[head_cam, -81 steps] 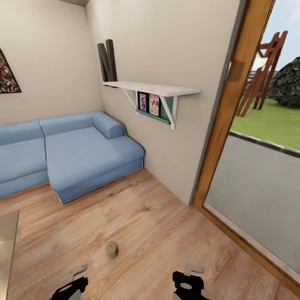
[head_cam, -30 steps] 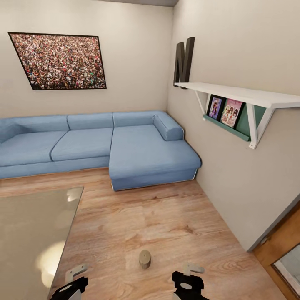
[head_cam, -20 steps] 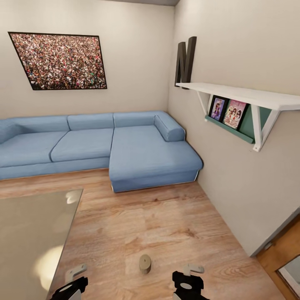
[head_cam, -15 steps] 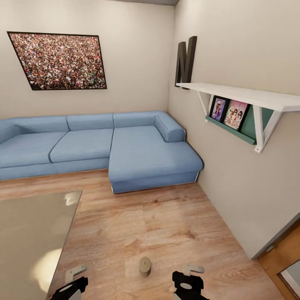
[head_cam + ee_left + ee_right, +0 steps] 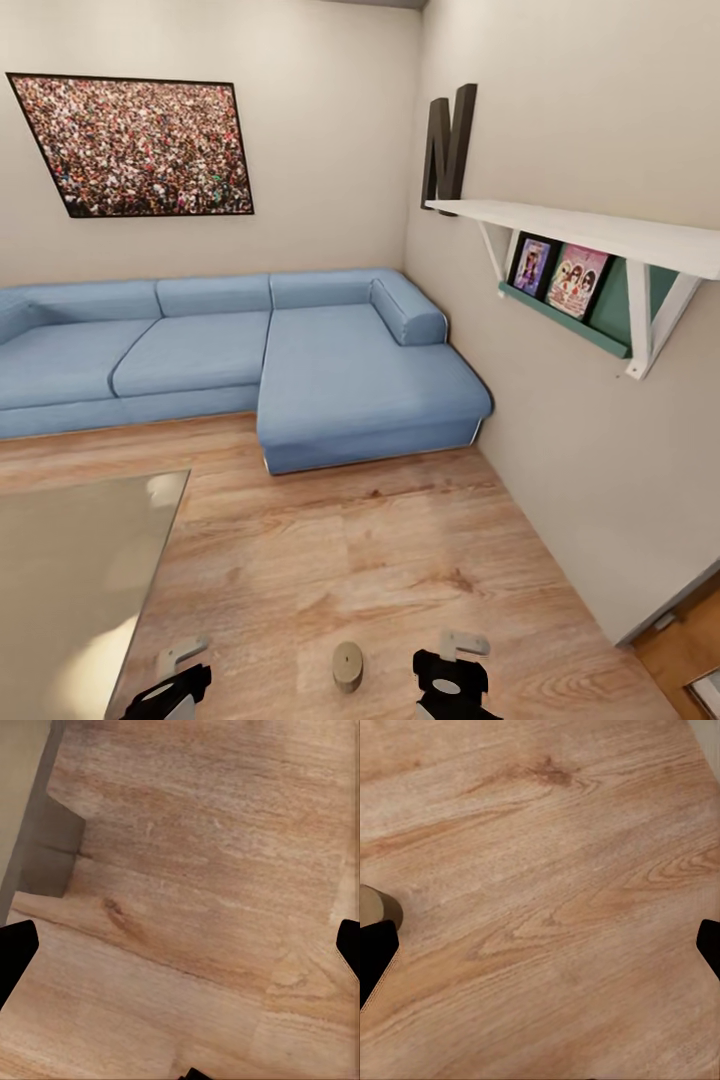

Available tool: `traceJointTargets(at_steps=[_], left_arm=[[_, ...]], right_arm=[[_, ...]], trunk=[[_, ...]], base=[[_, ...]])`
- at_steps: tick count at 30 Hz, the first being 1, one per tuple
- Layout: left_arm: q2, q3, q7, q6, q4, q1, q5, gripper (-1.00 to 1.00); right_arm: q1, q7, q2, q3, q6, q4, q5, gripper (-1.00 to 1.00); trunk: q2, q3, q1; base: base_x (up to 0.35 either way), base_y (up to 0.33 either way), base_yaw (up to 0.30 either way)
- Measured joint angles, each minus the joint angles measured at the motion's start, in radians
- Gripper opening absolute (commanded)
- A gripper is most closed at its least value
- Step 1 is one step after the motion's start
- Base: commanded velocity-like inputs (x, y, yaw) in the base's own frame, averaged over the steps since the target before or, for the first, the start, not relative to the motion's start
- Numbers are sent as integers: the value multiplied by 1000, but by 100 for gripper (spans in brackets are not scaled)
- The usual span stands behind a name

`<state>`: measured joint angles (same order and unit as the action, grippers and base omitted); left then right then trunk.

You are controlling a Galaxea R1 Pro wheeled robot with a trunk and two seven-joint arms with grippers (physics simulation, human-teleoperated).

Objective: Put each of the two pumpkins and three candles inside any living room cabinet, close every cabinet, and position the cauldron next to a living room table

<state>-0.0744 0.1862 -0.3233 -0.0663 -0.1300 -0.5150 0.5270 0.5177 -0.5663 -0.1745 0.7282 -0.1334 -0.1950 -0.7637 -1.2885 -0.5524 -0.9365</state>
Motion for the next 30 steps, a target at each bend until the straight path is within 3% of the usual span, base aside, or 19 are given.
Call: traceJointTargets(at_steps=[30], left_arm=[[11,1,0,0,0,2,0,100]], right_arm=[[0,-4,0,0,-2,0,1,100]], trunk=[[0,-12,0]], base=[[190,-31,18]])
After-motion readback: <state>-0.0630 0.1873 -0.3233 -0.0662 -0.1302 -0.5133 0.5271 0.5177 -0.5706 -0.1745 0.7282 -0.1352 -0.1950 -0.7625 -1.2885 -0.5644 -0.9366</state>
